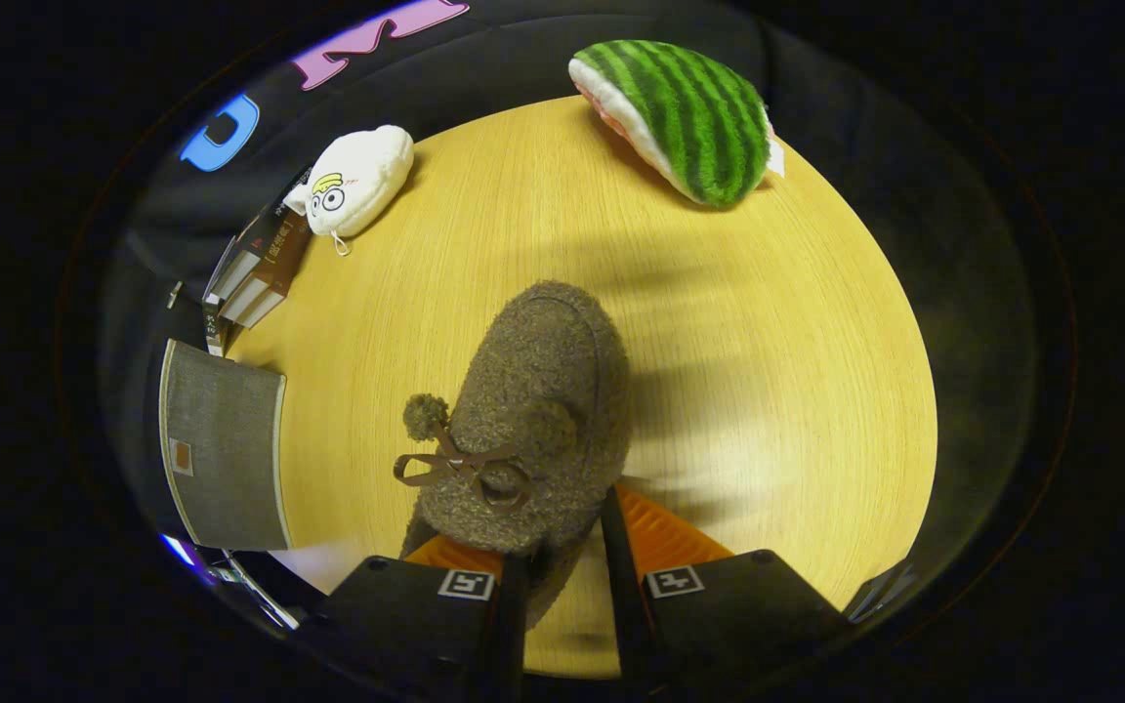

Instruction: Open the storage box then place both shoes into the box .Put the left shoe in first, then the right shoe, with the right side of both shoes facing outward in a uniform manner.

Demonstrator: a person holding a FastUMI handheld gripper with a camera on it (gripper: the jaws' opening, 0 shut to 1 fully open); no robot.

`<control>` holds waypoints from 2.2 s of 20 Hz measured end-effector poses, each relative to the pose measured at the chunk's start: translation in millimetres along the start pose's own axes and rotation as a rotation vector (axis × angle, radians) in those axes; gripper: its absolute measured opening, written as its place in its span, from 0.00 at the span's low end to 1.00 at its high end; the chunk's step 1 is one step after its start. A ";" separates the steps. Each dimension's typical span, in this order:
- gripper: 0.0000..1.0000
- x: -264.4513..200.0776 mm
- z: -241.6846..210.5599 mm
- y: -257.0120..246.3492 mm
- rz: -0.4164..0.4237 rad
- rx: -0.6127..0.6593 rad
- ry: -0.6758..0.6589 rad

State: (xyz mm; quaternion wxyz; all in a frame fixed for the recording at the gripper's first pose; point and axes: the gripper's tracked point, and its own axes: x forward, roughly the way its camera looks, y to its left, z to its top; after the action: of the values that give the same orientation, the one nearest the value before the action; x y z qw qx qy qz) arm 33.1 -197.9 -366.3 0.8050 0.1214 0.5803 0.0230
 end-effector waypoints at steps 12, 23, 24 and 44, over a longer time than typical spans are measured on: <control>0.05 -65.0 12.6 106.4 0.028 0.116 -0.159; 0.05 -155.2 20.9 338.2 0.320 0.219 -0.305; 0.05 -155.1 20.7 353.8 0.329 0.217 -0.314; 1.00 -114.2 -12.6 439.5 0.252 0.136 -0.302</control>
State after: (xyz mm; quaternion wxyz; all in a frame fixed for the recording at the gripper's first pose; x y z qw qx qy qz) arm 29.7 210.0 -166.4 0.8635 0.2492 0.4336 0.0657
